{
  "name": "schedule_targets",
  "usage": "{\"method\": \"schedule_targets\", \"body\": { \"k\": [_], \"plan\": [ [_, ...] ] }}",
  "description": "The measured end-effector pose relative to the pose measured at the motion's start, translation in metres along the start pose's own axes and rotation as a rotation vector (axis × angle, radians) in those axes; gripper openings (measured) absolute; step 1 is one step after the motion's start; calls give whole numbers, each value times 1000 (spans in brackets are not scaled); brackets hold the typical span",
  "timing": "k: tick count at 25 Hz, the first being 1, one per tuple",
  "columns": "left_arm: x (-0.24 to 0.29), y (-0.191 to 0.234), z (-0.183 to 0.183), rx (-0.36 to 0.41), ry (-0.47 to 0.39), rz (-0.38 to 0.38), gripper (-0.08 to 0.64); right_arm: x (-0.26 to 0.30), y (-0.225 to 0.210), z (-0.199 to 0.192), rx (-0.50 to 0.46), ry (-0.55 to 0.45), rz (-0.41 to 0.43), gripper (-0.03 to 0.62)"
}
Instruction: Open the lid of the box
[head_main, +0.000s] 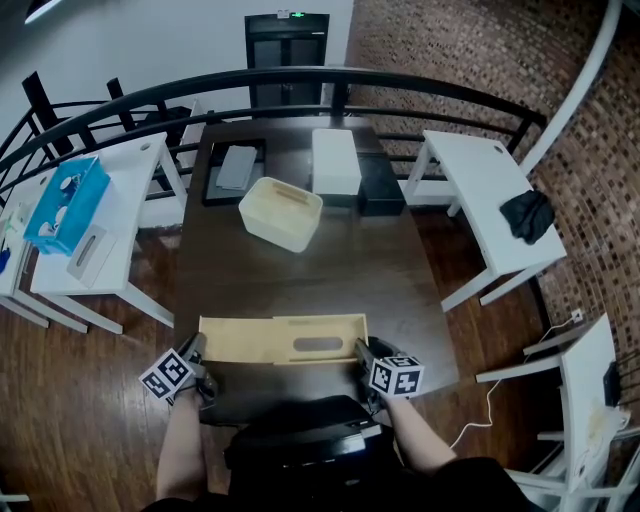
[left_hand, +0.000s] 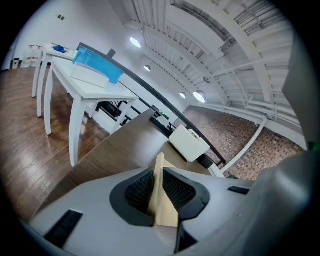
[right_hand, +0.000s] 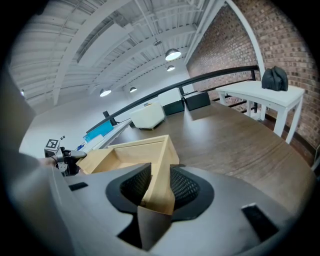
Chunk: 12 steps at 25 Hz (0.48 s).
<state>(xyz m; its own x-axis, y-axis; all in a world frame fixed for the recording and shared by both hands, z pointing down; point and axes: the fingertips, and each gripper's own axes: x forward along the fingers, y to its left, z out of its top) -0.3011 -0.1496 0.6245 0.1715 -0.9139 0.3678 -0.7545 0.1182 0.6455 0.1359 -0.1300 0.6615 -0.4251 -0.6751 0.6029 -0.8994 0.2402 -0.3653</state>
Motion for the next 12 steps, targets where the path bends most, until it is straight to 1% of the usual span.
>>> {"method": "schedule_targets", "body": {
  "k": [8, 12],
  "plan": [
    [-4, 7, 7, 23, -2, 4, 51, 0, 3, 1, 1, -6, 10, 121],
    [-2, 10, 7, 15, -10, 24, 54, 0, 0, 0, 3, -4, 2, 121]
  ]
}}
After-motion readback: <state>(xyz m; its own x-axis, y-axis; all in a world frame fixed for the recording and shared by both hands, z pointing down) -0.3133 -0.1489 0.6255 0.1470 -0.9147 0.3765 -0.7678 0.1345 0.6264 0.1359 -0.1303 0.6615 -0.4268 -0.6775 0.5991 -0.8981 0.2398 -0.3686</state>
